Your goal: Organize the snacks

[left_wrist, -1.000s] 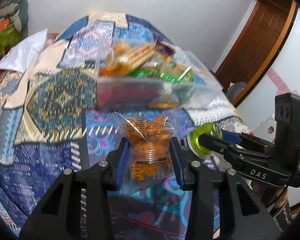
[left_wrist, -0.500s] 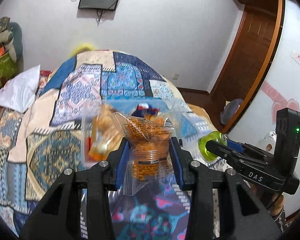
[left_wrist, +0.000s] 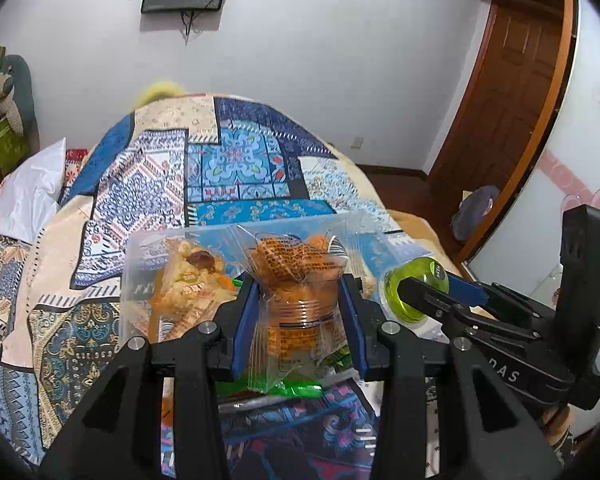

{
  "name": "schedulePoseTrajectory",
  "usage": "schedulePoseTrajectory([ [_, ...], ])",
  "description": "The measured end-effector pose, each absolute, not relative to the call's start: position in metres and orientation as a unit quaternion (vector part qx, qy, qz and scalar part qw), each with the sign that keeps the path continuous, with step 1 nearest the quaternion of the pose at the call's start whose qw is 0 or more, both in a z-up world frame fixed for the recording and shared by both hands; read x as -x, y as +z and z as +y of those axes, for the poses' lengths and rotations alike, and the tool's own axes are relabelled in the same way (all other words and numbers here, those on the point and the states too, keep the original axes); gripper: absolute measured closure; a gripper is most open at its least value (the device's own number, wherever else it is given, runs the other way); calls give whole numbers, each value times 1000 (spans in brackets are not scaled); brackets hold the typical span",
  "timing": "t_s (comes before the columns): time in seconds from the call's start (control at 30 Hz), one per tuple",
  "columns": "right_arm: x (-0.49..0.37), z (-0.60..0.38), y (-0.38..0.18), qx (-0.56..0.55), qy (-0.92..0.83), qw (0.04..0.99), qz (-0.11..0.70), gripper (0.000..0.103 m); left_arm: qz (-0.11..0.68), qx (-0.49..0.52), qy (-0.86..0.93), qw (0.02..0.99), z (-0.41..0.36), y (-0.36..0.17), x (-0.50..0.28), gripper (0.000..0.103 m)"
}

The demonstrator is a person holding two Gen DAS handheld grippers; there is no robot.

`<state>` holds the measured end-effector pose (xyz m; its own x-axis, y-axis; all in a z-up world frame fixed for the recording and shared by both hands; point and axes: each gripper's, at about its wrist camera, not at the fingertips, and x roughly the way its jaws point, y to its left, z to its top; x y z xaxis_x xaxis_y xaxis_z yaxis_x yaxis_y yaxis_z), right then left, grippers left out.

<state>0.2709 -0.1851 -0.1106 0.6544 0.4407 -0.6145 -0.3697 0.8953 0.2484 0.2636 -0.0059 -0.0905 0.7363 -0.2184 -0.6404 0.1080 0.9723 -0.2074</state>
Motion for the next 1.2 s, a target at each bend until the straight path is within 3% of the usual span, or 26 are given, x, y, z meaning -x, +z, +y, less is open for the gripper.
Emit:
schedulePoseTrajectory([
  [0.37, -268, -185, -113, -44, 230, 902, 364, 58, 360, 70, -76, 927, -12, -93, -258, 52],
  [0.9, -191, -203, -18, -43, 242, 932, 268, 57, 239, 79, -54, 966, 10, 9, -142, 52],
  [1.2, -139, -199, 17, -31, 239, 949, 204, 16, 169, 52, -31, 984, 8, 42, -75, 14],
])
